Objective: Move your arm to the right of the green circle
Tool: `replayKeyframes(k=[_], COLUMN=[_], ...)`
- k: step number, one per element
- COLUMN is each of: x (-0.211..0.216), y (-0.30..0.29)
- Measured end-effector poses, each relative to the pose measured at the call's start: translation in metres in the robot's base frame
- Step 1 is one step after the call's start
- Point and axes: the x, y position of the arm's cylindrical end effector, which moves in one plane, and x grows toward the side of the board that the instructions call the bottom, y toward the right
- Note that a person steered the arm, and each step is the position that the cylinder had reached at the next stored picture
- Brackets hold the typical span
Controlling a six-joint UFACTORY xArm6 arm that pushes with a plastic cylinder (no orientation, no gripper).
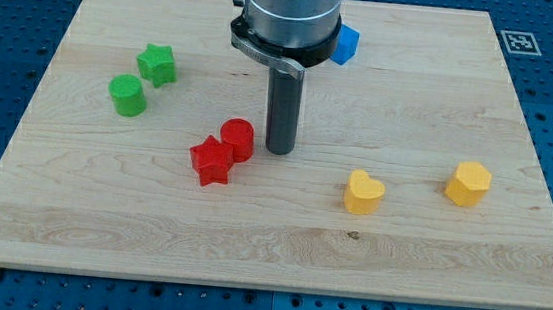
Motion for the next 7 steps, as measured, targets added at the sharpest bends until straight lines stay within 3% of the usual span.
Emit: replayKeyframes(k=[2, 5, 7], x=[0.000, -0.056, -0.056], y=[-0.032, -0.014, -0.014])
